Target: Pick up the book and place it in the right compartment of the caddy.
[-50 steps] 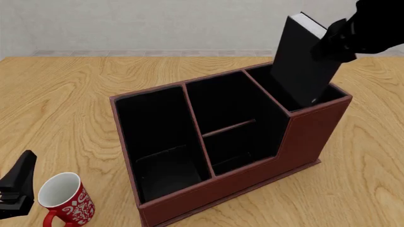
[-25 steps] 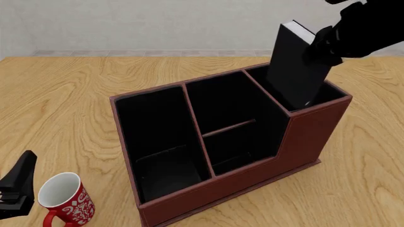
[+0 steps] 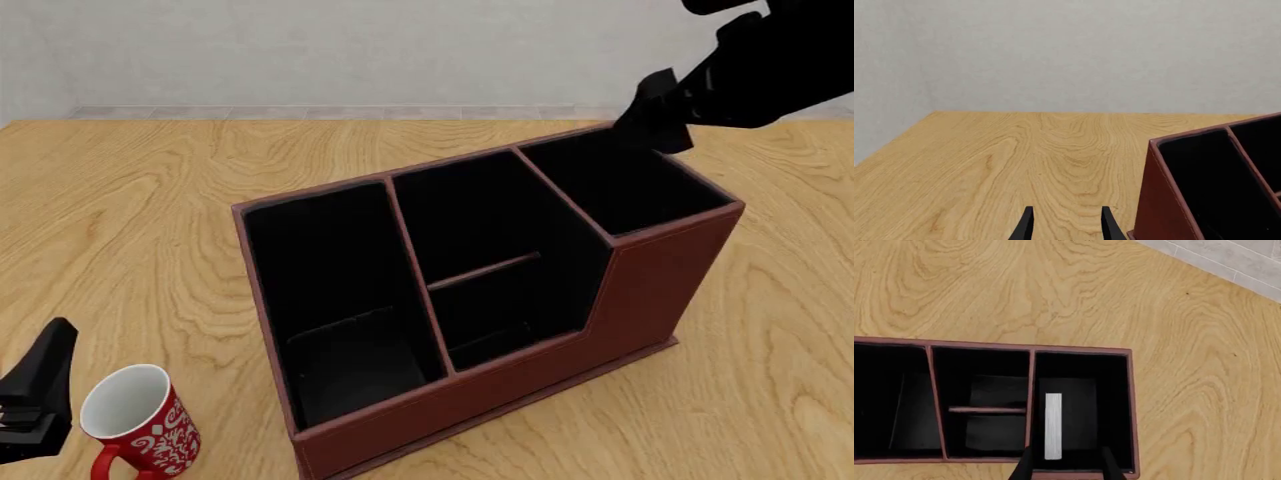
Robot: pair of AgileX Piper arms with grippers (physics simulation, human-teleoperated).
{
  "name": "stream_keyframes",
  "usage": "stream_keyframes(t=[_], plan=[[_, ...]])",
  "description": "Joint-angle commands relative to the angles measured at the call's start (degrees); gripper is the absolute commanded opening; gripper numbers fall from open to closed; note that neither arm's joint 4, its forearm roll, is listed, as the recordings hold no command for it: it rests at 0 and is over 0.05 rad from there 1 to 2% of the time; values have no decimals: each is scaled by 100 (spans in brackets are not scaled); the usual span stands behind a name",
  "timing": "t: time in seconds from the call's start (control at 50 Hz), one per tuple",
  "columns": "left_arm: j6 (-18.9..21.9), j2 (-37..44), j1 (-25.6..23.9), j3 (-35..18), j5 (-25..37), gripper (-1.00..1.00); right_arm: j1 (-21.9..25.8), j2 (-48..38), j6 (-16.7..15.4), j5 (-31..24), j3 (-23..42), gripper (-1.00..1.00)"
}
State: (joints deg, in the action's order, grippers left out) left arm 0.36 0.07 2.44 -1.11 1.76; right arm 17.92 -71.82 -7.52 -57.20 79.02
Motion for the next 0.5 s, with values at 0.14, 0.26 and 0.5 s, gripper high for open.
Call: stream_keyframes(t=[0.14, 0.26, 0.5], plan=[[4, 0, -1, -10, 22, 100, -22, 20, -83, -194, 255, 100], [5, 0, -2, -10, 22, 100, 10, 119, -93, -217, 227, 100], [4, 0, -1, -10, 21, 100, 54, 513, -58, -151, -71, 100]])
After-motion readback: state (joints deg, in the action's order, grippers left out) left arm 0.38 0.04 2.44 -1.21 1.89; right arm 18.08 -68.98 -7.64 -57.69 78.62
